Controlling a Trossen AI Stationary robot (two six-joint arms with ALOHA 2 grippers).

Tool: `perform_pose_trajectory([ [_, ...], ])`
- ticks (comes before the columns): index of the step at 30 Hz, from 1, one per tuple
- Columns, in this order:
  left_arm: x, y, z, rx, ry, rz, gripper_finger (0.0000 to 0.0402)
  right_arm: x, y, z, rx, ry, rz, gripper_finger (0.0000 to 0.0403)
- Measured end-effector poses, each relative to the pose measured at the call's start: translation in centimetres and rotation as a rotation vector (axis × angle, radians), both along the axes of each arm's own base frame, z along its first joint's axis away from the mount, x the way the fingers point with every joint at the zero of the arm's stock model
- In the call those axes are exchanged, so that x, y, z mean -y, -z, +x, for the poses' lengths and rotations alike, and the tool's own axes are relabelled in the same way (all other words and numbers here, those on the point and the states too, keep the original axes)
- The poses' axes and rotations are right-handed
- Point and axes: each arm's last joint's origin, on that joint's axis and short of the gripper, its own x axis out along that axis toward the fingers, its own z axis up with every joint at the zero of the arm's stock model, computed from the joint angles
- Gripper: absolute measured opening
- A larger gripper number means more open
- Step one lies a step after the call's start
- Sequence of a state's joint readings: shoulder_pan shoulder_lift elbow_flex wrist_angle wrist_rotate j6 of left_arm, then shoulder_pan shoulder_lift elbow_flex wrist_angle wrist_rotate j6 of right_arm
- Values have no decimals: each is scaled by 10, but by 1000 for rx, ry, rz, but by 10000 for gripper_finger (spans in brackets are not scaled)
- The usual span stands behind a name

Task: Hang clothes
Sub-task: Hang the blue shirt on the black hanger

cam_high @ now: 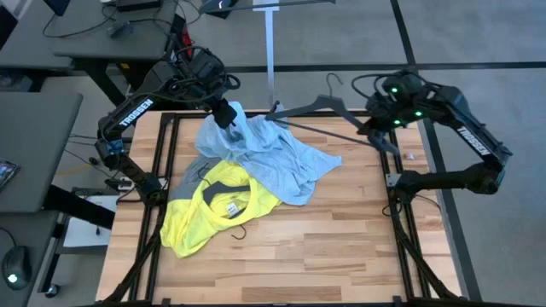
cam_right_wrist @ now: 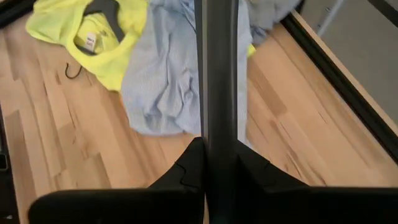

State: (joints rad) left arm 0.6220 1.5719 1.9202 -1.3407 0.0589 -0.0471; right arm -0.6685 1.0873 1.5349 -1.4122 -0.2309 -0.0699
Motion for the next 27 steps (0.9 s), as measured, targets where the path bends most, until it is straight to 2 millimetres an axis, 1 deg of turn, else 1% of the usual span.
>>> perform_pose_trajectory([
  [2, 0, 0, 0, -1, -13, 1, 0, -7, -6, -9, -22, 5, 11, 31],
  [4, 0, 0, 0, 1, -28, -3, 0, -14, -14, -17, -5, 11, 11, 31],
  [6, -1, 0, 0, 10, -44, -6, 0, -20, -23, -20, 68, -7, 3, 31],
  [8, -1, -1, 2, 30, -58, -4, 0, -25, -29, -16, 165, -34, -6, 31],
  [11, -1, -3, 6, 69, -77, 1, 0, -28, -32, -1, 253, -98, -18, 31],
  [14, -1, -5, 8, 99, -93, 0, 0, -30, -27, 22, 288, -169, -15, 31],
  [15, -1, -5, 8, 100, -97, -2, 0, -30, -23, 30, 276, -181, -17, 31],
  [18, -1, -5, 8, 106, -110, -7, 0, -29, -5, 47, 160, -154, -62, 31],
  [20, -1, -6, 8, 115, -115, -7, 0, -25, 5, 57, 113, -148, -82, 31],
  [22, -1, -6, 9, 121, -120, -12, 0, -21, 13, 69, 125, -137, -93, 31],
  [25, 0, -7, 11, 141, -122, -21, 0, -14, 18, 86, 201, -100, -123, 31],
  [27, 2, -7, 13, 161, -111, -26, 0, -10, 23, 95, 200, -68, -149, 31],
])
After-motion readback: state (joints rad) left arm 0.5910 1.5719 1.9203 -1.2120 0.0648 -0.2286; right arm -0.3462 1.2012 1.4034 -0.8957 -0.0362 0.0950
